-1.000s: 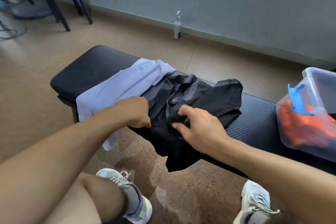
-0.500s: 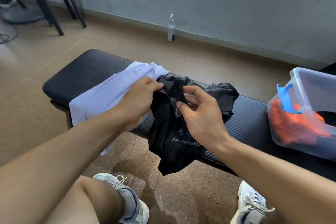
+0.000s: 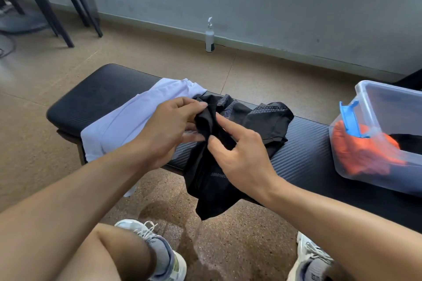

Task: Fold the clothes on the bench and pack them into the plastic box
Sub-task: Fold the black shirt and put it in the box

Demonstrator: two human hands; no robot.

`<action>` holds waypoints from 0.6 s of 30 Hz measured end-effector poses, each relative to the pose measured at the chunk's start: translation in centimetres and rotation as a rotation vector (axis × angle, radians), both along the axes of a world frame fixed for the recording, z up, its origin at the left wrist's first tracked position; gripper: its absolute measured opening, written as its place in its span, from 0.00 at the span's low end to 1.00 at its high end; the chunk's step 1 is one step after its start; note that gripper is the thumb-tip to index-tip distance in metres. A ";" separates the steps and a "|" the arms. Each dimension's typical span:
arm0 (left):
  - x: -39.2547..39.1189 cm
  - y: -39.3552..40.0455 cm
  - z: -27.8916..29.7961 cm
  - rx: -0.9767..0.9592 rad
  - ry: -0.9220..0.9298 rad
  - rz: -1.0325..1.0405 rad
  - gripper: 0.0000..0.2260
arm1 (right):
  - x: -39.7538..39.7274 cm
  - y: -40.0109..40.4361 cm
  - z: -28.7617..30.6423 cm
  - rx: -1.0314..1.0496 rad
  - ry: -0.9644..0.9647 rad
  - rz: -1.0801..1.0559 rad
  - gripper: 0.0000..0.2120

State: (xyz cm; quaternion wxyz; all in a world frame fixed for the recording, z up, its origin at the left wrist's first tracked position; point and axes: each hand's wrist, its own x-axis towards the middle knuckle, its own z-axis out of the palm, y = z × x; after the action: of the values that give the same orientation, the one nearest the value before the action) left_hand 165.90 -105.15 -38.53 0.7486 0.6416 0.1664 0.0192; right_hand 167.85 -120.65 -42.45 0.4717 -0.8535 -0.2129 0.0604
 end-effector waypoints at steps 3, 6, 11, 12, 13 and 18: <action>0.0 0.5 0.4 0.032 -0.035 -0.049 0.09 | -0.2 0.1 0.1 0.130 0.042 -0.032 0.21; 0.1 0.4 0.6 0.080 -0.058 -0.145 0.11 | 0.1 0.2 0.4 0.291 0.104 -0.119 0.08; 0.8 2.9 0.4 0.837 -0.355 -0.089 0.25 | -0.2 0.1 1.6 0.384 0.192 -0.121 0.07; 0.9 3.6 0.5 0.934 -0.385 -0.148 0.30 | -0.2 0.0 2.1 0.406 0.245 -0.063 0.07; 1.1 4.1 0.4 0.981 -0.414 -0.232 0.33 | -0.2 -0.2 2.6 0.435 0.322 0.009 0.08; 1.8 3.7 -0.9 1.090 -0.377 -0.667 0.21 | 1.7 -3.3 7.0 0.478 0.610 0.337 0.04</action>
State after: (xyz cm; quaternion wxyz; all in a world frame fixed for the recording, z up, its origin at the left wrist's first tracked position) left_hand 167.65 -101.43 -39.40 0.2991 0.9310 -0.2084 -0.0203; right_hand 169.51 -123.95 -35.42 0.6815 -0.6163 -0.2082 0.3353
